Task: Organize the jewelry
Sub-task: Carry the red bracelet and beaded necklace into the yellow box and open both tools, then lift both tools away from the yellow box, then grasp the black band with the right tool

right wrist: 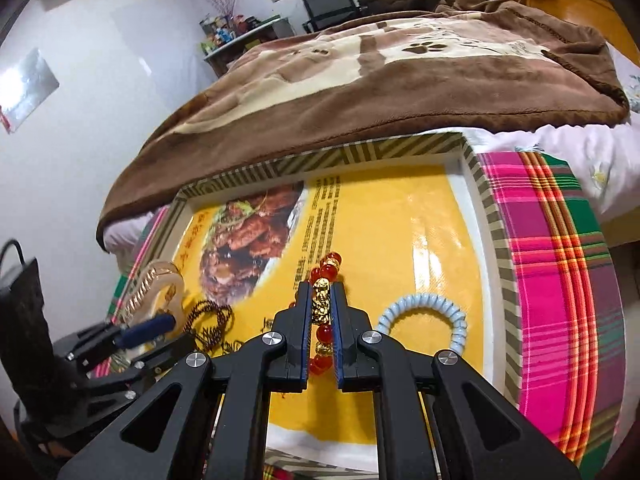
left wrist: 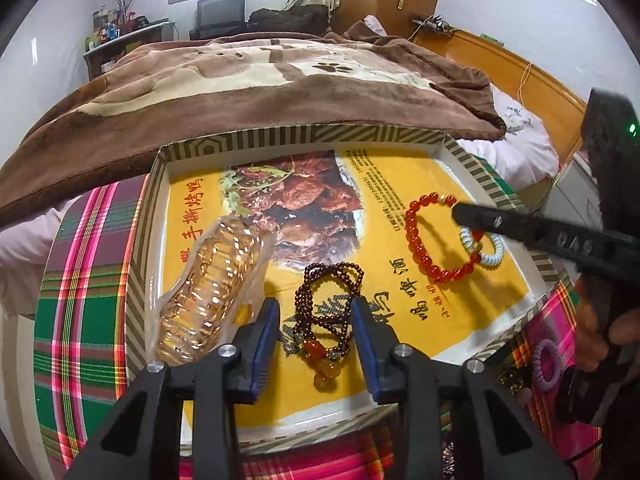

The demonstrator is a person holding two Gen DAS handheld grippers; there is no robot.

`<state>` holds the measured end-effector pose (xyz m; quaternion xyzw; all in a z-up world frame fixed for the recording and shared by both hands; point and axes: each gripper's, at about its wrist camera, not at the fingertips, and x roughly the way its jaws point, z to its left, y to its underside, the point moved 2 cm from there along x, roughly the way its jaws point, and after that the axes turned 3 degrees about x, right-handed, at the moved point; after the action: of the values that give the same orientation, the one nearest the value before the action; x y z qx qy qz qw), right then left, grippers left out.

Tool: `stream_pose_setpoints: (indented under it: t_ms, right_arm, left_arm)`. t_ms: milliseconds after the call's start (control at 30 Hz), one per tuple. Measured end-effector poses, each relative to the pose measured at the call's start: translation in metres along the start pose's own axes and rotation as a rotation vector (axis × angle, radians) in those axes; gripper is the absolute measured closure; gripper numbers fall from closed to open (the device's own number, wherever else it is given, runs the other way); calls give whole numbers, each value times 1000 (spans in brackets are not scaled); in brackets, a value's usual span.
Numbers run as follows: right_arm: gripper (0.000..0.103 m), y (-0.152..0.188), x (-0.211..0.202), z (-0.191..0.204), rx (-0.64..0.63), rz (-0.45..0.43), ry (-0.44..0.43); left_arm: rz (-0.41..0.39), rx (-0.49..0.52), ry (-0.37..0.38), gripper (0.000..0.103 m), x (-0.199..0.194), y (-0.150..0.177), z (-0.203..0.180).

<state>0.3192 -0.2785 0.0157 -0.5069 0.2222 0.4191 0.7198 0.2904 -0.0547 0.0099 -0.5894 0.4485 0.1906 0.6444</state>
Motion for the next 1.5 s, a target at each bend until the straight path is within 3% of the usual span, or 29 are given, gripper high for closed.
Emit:
stream_pose_setpoints:
  t_ms: [100,300,667,1067,1133,1233,1400,1500]
  right_arm:
    - [93,2,2,-1,-20,2,45]
    - [82,3,-4,2,-42,-8,72]
    - [82,23,-53,16,-106,-79,94]
    - [81,90,-130,-10,-137,-129,165]
    - [78,104,-137,-17,-145,-127,194]
    - [60,124,-144,-26,-154,-110,232]
    - [60,150,-139,-39,-159,-64,307]
    - [60,158,-136,-42,-140,-55,307]
  left_arm:
    - [-3,-4,-5,51,-3,0,0]
    - [-10,-12,-3,42,-14,3,1]
    - [-72,9,-3,42,-59,18,-9]
    - [-108,43,94,39,-102,67,-28]
    - [-117,63,95,39,-105,74,-36]
    - [-130,68,116,39,-110,78,-42]
    - [-138,53,130,39,-113,83,-45]
    - [-135,40,129,39,-112,86,-44]
